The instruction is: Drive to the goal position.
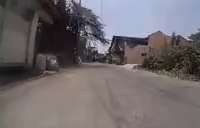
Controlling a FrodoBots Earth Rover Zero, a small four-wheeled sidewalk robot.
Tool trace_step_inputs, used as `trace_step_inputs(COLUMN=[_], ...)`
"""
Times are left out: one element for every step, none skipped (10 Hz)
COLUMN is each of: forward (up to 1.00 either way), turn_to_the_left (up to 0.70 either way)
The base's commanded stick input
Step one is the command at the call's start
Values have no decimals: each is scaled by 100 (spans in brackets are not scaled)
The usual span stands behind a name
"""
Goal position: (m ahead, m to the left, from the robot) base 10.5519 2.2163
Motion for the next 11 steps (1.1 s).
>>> trace_step_inputs(forward=[100, 100, 100, 100, 100, 100, 100, 100, 100, 100, 100], turn_to_the_left=[-4, -4, -4, -4, -4, -4, 0, 29, 38, 32, 3])
